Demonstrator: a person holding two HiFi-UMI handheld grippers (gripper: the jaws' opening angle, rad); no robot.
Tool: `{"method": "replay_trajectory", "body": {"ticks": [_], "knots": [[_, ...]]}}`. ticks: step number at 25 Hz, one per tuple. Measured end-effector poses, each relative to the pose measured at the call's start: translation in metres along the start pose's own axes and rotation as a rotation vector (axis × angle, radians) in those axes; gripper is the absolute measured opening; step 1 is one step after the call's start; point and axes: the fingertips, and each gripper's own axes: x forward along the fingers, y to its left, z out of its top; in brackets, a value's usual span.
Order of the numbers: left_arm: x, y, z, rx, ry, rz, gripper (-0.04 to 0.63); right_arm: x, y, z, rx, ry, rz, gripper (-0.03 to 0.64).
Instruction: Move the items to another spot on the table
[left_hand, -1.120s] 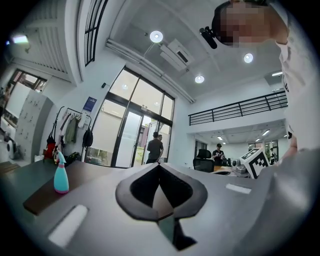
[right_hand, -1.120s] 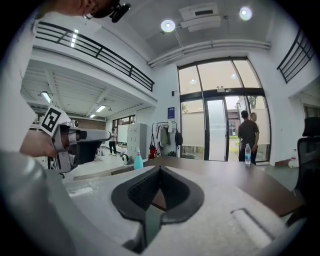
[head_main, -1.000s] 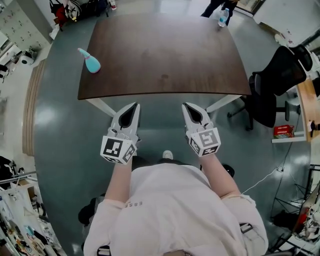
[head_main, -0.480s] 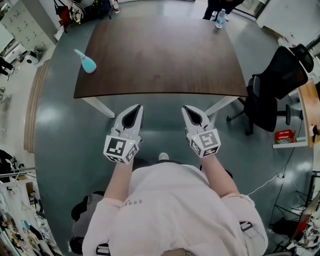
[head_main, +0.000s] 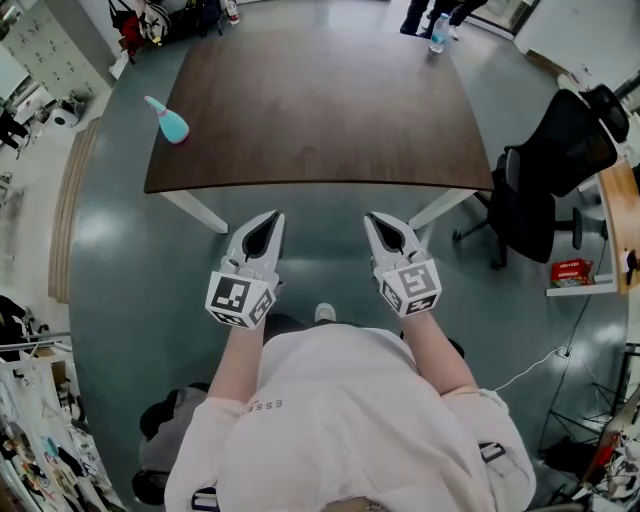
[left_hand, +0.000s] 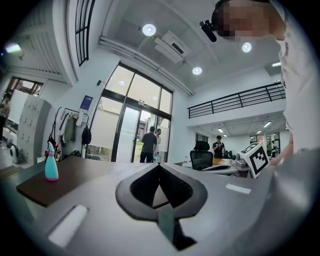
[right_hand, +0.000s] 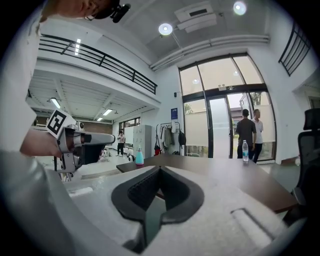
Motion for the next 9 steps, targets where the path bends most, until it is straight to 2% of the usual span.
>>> {"method": "replay_trajectory", "body": {"ticks": [9], "knots": [[0.0028,0.0029,-0.0020,-0.002,0.007,0.009,0.008,-0.0028,-0.0034,0.0007,-0.014,0.002,-0.011,-0.009]]}}
